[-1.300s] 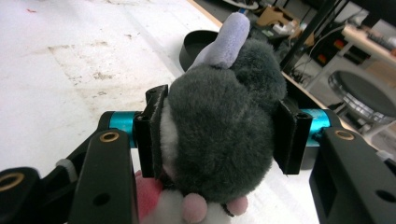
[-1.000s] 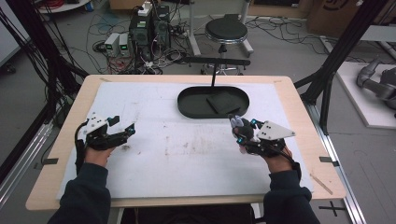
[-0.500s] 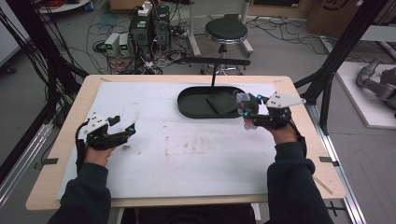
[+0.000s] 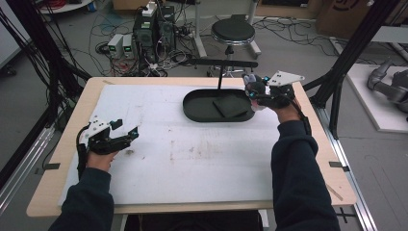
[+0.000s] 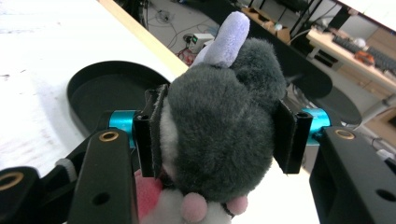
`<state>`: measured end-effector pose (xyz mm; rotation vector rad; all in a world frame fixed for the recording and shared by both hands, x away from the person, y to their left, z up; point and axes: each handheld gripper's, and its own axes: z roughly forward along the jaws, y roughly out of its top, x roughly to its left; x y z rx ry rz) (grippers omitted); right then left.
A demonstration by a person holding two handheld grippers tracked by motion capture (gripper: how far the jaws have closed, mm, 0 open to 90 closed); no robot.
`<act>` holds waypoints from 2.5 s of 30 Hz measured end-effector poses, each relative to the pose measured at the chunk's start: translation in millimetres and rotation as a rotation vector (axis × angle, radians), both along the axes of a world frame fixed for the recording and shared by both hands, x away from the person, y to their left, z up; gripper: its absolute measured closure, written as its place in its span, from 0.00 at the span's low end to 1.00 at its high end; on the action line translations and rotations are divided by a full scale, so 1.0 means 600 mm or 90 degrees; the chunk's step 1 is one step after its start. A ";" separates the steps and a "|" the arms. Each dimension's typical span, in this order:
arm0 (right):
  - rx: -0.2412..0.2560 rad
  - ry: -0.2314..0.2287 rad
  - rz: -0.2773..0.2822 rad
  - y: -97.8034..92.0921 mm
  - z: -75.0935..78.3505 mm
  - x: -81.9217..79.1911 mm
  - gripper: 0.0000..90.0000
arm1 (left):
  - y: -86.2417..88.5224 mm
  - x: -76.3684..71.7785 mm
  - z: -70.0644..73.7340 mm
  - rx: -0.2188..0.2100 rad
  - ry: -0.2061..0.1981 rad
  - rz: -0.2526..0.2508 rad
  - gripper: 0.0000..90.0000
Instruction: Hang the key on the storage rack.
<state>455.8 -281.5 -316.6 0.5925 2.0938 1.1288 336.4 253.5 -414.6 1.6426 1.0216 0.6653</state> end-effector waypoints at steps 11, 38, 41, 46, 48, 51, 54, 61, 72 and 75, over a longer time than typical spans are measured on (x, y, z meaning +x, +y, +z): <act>0.032 -0.016 -0.044 -0.002 0.012 0.032 0.51 | 0.002 -0.001 0.001 -0.003 0.000 -0.001 0.31; -0.034 0.075 -0.184 -0.004 -0.021 0.058 0.51 | 0.003 -0.001 0.001 -0.002 -0.001 0.000 0.31; -0.030 0.097 -0.201 -0.003 -0.031 0.066 0.51 | 0.003 -0.002 0.001 -0.002 -0.001 0.002 0.31; 0.004 0.123 -0.218 0.003 -0.047 0.079 0.51 | 0.003 -0.001 0.001 -0.002 -0.001 0.001 0.31; 0.017 0.135 -0.218 0.009 -0.055 0.085 0.51 | 0.003 -0.001 0.001 -0.002 0.000 0.001 0.31; 0.039 0.146 -0.221 0.016 -0.064 0.091 0.51 | 0.004 -0.001 0.001 -0.005 0.000 0.004 0.31; 0.073 0.155 -0.232 0.018 -0.070 0.095 0.50 | 0.005 -0.001 0.001 -0.006 0.000 0.004 0.31; 0.087 0.160 -0.270 0.015 -0.073 0.095 0.29 | 0.005 -0.002 0.001 -0.002 0.001 0.004 0.31; 0.080 0.160 -0.232 -0.023 -0.023 0.042 0.24 | 0.001 -0.002 0.000 0.003 0.001 0.000 0.31; 0.105 0.160 -0.217 -0.041 -0.001 0.018 0.24 | 0.000 -0.002 0.000 0.003 0.000 0.000 0.31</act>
